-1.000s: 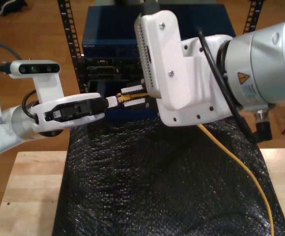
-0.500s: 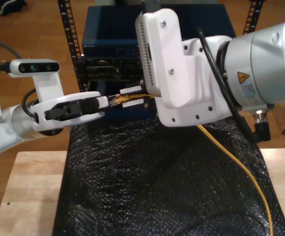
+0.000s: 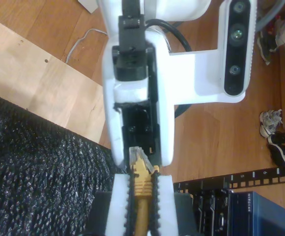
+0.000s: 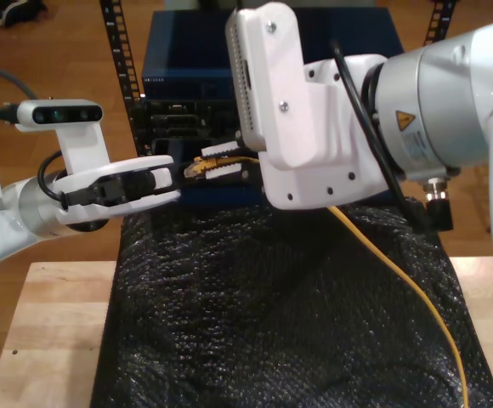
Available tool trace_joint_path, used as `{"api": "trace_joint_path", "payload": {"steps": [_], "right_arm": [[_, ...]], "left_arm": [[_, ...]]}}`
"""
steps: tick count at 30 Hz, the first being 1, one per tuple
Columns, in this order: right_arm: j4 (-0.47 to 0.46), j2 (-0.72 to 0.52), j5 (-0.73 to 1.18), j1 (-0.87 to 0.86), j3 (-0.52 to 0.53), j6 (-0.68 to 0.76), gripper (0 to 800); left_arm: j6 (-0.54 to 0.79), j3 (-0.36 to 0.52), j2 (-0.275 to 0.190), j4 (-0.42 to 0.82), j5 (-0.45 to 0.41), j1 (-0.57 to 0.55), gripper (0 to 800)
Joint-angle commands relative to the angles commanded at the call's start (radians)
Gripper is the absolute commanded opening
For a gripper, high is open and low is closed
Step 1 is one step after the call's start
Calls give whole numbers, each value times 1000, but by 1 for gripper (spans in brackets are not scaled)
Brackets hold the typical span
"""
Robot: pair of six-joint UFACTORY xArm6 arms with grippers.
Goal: Grab the cable and plug it in
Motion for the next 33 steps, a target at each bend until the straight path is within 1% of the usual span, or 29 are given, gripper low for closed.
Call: {"api": "trace_joint_path", "payload": {"steps": [5,11,15,20,24,28,33], "right_arm": [[2,6,5,-72,-8,28,1],[0,18,11,-109,-9,31,1],[0,29,29,-146,-14,32,1],[0,41,123,-235,-38,64,1],[0,49,201,-339,-41,89,0],[0,66,282,-414,-41,100,1],[-3,81,371,-522,-35,109,1]], "left_arm": [[3,-12,0,0,-57,20,791],[8,-25,-5,2,-112,29,795],[9,-64,-5,3,-153,49,795],[31,-115,-3,11,-166,58,795],[91,-137,-3,18,-233,68,795],[183,-158,-5,55,-290,71,795],[213,-184,-11,166,-356,80,795]]}}
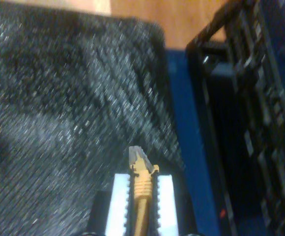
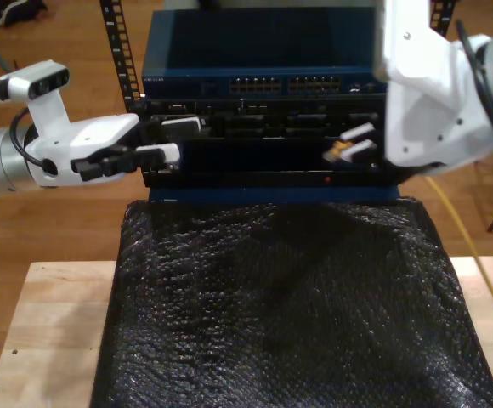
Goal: Grab the cable and plug it in
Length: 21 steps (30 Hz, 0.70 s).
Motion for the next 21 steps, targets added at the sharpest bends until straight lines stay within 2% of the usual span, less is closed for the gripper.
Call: {"api": "trace_joint_path", "payload": {"steps": [7,13,21], "right_arm": [[-3,17,69,-92,15,0,0],[-5,17,71,-94,34,3,1],[-9,17,71,-94,48,3,1]], "left_arm": [[46,-35,-18,176,-91,2,797],[52,-37,-110,391,-215,2,798],[81,-94,-161,640,-224,5,798]]}}
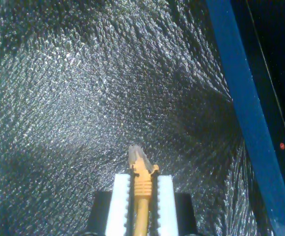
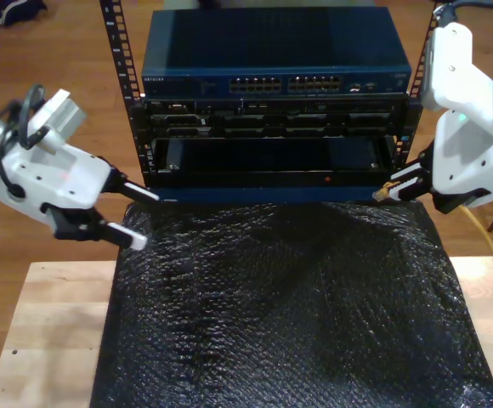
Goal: Grab the cable and plug it in
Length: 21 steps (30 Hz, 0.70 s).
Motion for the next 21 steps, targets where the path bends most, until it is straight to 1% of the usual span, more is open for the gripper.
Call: {"api": "trace_joint_path", "payload": {"steps": [3,6,8,11,15,19,21], "right_arm": [[0,0,0,-2,6,0,1],[-2,0,-2,-2,8,0,1],[-2,3,-2,-3,6,2,0],[-2,5,0,-5,6,2,0],[-2,6,-2,-6,6,2,1],[-2,6,2,-23,6,2,0],[-3,6,3,-23,6,2,1]], "left_arm": [[25,-14,-14,78,-2,29,798],[57,-32,-14,103,0,95,798],[91,-46,-14,120,0,127,798],[141,-57,-15,187,2,178,798],[216,-63,-31,269,5,233,798],[315,-48,-68,338,9,304,798],[374,-18,-87,361,9,350,798]]}}
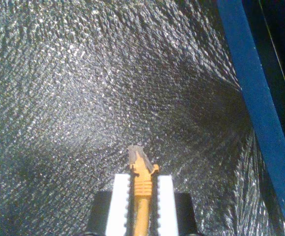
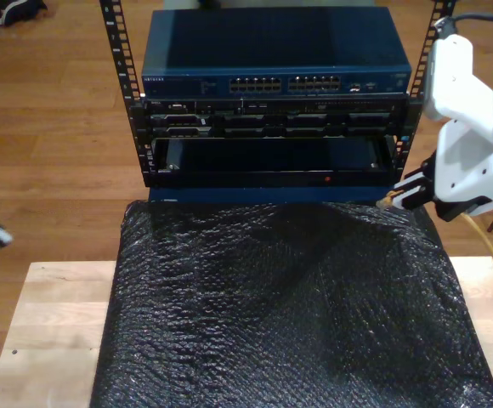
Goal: Grab the cable and plug it in
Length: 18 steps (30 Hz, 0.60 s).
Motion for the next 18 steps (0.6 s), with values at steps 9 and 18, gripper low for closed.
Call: {"api": "trace_joint_path", "payload": {"steps": [9,18], "right_arm": [[2,14,-2,-3,-2,9,0],[3,17,-2,-3,-5,20,0]], "left_arm": [[267,127,-32,107,14,206,798],[489,261,-100,195,12,368,799]]}}
